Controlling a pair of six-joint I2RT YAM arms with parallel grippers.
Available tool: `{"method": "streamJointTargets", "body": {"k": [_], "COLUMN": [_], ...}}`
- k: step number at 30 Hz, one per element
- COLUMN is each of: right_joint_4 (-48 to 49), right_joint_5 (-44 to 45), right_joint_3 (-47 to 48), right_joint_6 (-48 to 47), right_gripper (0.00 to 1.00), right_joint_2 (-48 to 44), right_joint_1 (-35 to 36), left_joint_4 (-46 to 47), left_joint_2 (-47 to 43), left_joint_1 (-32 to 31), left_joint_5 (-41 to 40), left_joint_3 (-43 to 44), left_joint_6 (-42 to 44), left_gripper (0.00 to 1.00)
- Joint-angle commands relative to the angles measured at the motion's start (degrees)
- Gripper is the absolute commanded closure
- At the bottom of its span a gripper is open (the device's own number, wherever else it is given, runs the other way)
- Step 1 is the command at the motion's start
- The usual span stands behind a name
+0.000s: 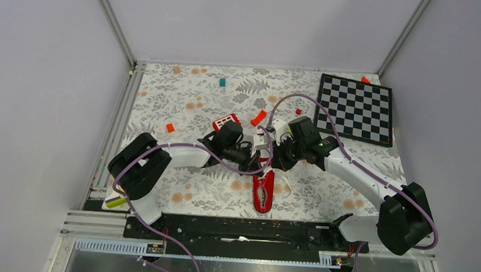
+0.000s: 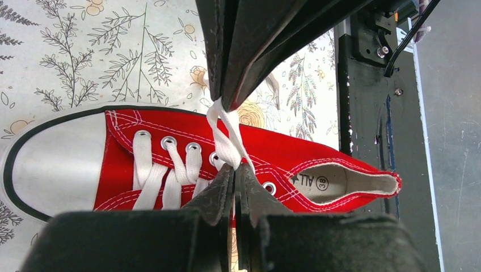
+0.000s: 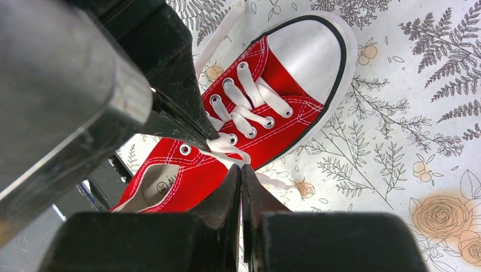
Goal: Tie the shoes
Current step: Wrap the shoelace around the shoelace.
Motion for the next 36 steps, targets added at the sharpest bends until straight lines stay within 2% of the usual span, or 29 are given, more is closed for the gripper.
{"method": "streamJointTargets", "body": {"k": [1, 9, 15, 27, 36], "right_joint_4": [5.7, 7.3, 11.6, 24.2, 29.0], "right_joint_5": [2.5, 5.1, 5.7, 3.3, 4.1], "right_joint_3": [3.7, 3.5, -0.4, -6.9, -9.8], "right_joint_6": [-1.2, -5.7, -7.9, -5.5, -4.9], "right_gripper": [0.98, 0.99, 0.99, 0.99, 0.97], "right_joint_2": [-0.2, 0.6, -2.4, -4.5, -5.1], "right_joint_1": [-0.1, -0.1, -0.1, 0.0, 0.0], "left_joint_4": [-4.1, -4.1, -4.2, -4.6, -4.2], "left_joint_2": [-0.1, -0.1, 0.2, 0.3, 0.2], "left_joint_1": [0.0, 0.0, 0.0, 0.0, 0.0], "left_joint_5": [4.4, 5.3, 5.5, 5.8, 6.4], "left_joint_3": [-1.0, -1.1, -0.8, -0.6, -0.8], "left_joint_6": [1.6, 1.2, 1.1, 0.9, 0.9], "left_gripper": [1.0, 1.0, 1.0, 1.0, 1.0]}}
